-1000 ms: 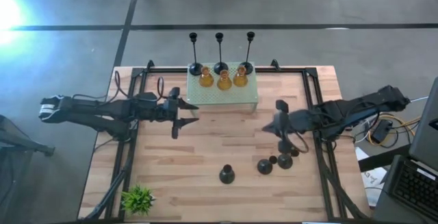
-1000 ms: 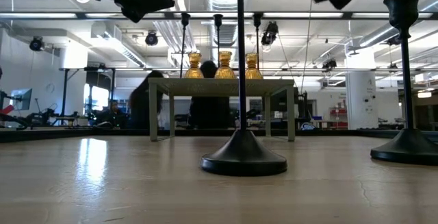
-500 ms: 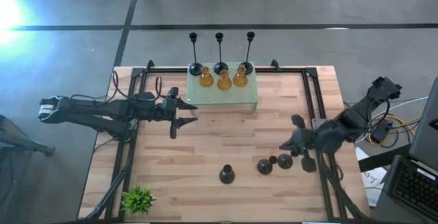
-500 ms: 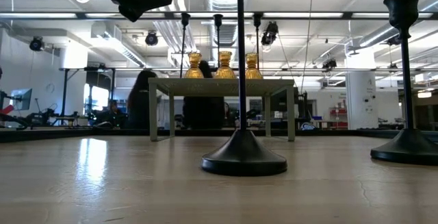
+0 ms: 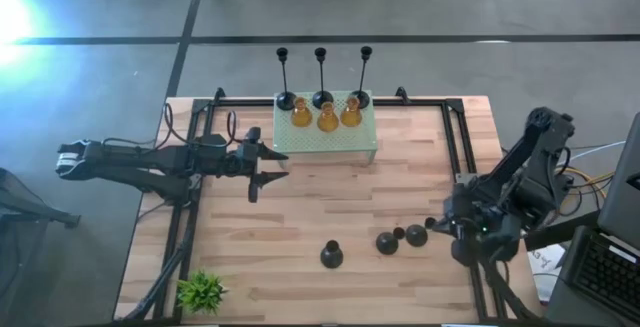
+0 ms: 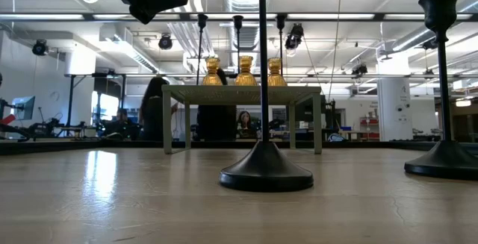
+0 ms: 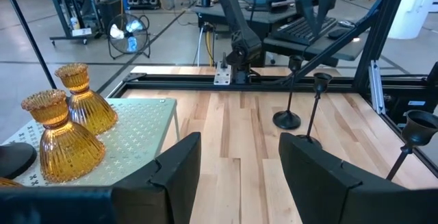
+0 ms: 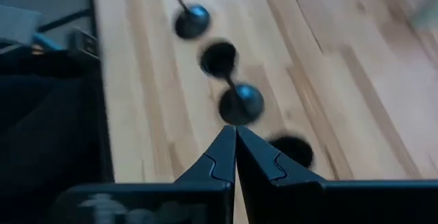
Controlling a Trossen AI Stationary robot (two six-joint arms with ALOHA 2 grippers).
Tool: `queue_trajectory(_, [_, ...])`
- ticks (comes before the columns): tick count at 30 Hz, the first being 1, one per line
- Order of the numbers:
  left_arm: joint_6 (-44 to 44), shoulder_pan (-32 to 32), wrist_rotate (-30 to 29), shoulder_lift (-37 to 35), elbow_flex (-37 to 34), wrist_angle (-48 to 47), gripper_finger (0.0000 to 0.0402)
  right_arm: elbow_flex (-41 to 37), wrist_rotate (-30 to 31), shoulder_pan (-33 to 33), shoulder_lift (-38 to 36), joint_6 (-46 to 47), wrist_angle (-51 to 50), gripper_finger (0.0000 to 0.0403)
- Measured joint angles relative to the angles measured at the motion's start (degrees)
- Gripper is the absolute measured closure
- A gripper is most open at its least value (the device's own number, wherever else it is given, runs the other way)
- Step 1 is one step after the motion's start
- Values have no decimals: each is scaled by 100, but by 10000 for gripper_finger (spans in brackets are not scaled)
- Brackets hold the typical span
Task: Pick & Place candle stick holders
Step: Put the small black candle holder on the shelf
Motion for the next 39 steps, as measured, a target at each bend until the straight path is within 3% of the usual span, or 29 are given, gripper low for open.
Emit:
queue_trajectory(5, [6,2,-1,0,0,1,200,253,-6,655,452,1682,-862,395])
queue_trajectory(12, [201,2,-12,0,2,2,200,32,419,1350,1154,3397,-897,395])
queue_trajectory(18, [223,2,-18,0,2,2,200,-325,785,1541,1901,4462,-897,394])
queue_trajectory(24, [225,2,-22,2,2,29,200,-536,471,1534,2506,5122,-900,394])
queue_trajectory(32, [297,-2,-24,2,4,214,200,-731,121,1492,2681,5473,-956,390])
queue_trajectory(39, [297,-2,-23,2,4,212,200,-962,242,1298,2493,5364,-728,335])
